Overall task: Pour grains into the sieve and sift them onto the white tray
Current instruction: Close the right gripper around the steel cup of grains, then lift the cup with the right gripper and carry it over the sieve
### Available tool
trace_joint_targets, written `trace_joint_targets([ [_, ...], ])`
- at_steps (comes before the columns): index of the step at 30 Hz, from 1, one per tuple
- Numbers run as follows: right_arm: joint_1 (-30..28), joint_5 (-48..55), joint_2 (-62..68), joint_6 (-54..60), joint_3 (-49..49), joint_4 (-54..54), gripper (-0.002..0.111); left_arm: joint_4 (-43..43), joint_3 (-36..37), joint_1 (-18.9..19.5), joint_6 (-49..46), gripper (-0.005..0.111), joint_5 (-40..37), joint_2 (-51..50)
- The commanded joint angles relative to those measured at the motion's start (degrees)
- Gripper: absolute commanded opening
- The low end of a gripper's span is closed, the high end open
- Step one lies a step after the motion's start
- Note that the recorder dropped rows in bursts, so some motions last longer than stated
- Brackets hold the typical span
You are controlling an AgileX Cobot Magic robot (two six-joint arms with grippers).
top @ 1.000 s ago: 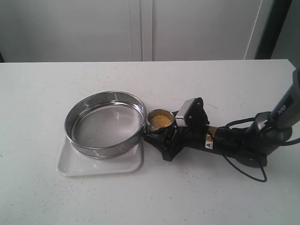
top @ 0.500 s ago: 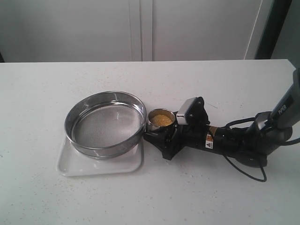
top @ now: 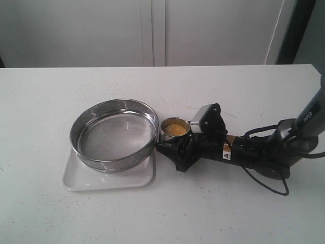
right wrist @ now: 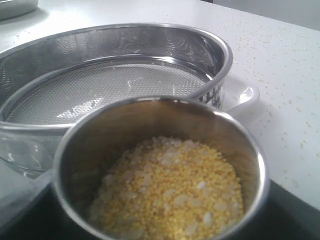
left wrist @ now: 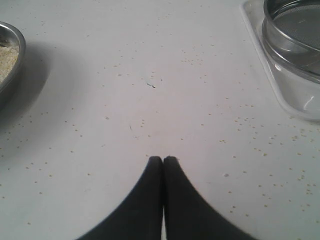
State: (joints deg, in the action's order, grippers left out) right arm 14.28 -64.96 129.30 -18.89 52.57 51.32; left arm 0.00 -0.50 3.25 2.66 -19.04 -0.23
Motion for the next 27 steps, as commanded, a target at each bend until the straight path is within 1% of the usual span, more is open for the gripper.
trace_joint_targets([
  [1, 0.0, -0.7, -0.8, -0.8, -0.1, 0.8, 0.0, 0.3, 0.5, 0.0, 0.0, 0.0, -0.5, 0.2],
  [8, 0.0, 2.3, -2.5, -2.9, -2.2, 0.8, 0.0, 0.3, 0.5, 0.0, 0.0, 0.0, -0.5, 0.2],
  [19, 0.0, 2.3, -8.4, -3.5, -7.9, 0.3, 0.0, 0.3, 0.5, 0.0, 0.0, 0.0, -0.5, 0.2],
  [27, 0.0, 2.8, -14.2, -6.7, -8.7, 1.3, 0.0, 0.3, 0.5, 0.0, 0.0, 0.0, -0.5, 0.2],
])
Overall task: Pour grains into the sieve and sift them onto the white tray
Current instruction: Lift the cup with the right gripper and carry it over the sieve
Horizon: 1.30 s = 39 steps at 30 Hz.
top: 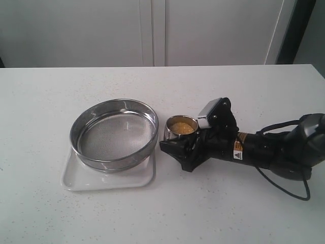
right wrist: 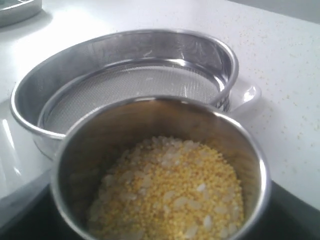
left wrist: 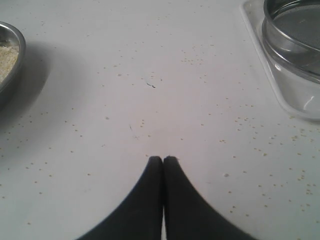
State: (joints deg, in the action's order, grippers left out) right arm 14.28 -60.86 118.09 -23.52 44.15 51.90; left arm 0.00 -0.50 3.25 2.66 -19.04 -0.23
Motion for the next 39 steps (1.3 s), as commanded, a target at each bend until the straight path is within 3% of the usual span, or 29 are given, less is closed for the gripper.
trace_joint_targets([
  [1, 0.0, -1.3, -3.9, -2.5, -0.2, 0.8, 0.0, 0.3, 0.5, 0.0, 0.0, 0.0, -0.5, 0.2],
  [15, 0.0, -1.3, -5.8, -5.1, -0.2, 1.2, 0.0, 0.3, 0.5, 0.0, 0.0, 0.0, -0.5, 0.2],
  [24, 0.0, 5.6, -10.8, -7.0, -0.2, 1.2, 0.0, 0.3, 0.5, 0.0, 0.0, 0.0, -0.5, 0.2],
  [39, 0.0, 9.4, -18.7, -20.1, 2.7, 5.4, 0.0, 0.3, 0.5, 0.0, 0.0, 0.0, -0.5, 0.2],
])
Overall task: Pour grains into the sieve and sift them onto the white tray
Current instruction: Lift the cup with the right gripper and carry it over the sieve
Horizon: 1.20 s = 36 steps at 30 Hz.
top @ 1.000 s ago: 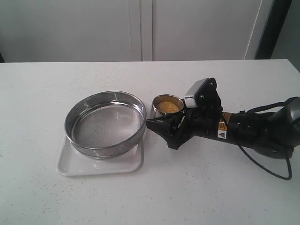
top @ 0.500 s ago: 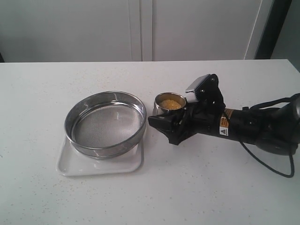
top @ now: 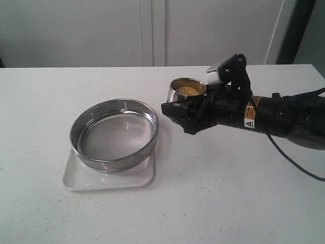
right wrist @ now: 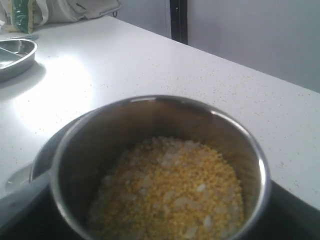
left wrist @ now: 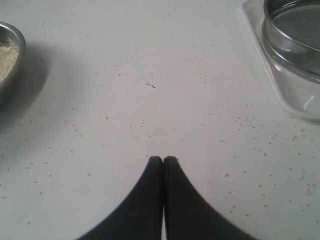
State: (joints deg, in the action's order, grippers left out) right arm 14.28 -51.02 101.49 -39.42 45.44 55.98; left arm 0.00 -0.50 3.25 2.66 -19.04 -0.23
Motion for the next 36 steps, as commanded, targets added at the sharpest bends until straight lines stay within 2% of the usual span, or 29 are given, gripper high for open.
trace_joint_targets([
  [1, 0.0, 0.5, -2.5, -5.1, 1.9, 1.8, 0.0, 0.3, 0.5, 0.0, 0.0, 0.0, -0.5, 0.2],
  [7, 2.2, 5.7, -4.1, -9.0, 5.0, 7.2, 0.0, 0.3, 0.5, 0.0, 0.0, 0.0, -0.5, 0.2],
  [13, 5.9, 13.0, -4.0, -12.1, 8.8, 7.2, 0.0, 0.3, 0.5, 0.0, 0.0, 0.0, -0.5, 0.2],
  [25, 15.2, 27.9, -3.7, -11.5, 16.6, 6.6, 0.0, 0.3, 0.5, 0.0, 0.0, 0.0, -0.5, 0.2],
  [36, 20.4, 38.4, 2.1, -13.6, 25.5, 6.1, 0.0, 0.3, 0.5, 0.0, 0.0, 0.0, -0.5, 0.2],
])
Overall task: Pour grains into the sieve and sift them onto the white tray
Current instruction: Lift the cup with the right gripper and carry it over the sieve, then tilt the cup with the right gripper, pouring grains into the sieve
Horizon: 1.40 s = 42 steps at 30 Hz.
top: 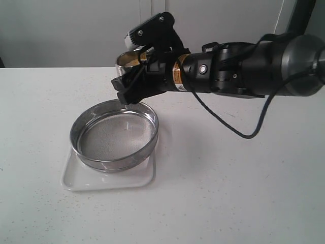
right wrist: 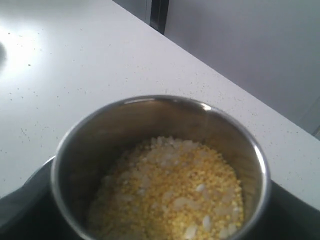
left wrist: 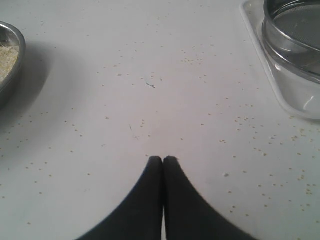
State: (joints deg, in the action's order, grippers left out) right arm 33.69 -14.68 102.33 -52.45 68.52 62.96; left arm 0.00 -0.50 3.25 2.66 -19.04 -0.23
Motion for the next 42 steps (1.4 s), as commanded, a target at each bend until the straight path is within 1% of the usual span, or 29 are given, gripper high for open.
trace_joint_targets([
  [1, 1.3, 2.6, 1.8, -0.5, 3.1, -0.9, 0.0, 0.3, 0.5, 0.0, 0.0, 0.0, -0.5, 0.2],
  [7, 3.3, 7.7, 4.6, 0.2, 6.3, 0.1, 0.0, 0.3, 0.5, 0.0, 0.0, 0.0, -0.5, 0.2],
  [15, 5.9, 13.4, 8.0, 6.0, 9.9, 0.1, 0.0, 0.3, 0.5, 0.0, 0.0, 0.0, -0.5, 0.2],
  [20, 7.6, 18.9, 9.4, 12.6, 12.4, 0.2, 0.0, 0.3, 0.5, 0.0, 0.0, 0.0, -0.5, 0.2],
  [25, 8.5, 21.8, 9.9, 19.6, 14.0, 0.2, 0.0, 0.3, 0.5, 0.0, 0.0, 0.0, -0.5, 0.2],
  [32, 8.5, 22.8, 11.5, 22.9, 14.4, 0.4, 0.0, 0.3, 0.5, 0.0, 0.0, 0.0, -0.5, 0.2],
  [42, 8.5, 27.5, 15.1, 22.9, 15.4, 8.1, 0.0, 0.3, 0.5, 0.0, 0.0, 0.0, -0.5, 0.2],
])
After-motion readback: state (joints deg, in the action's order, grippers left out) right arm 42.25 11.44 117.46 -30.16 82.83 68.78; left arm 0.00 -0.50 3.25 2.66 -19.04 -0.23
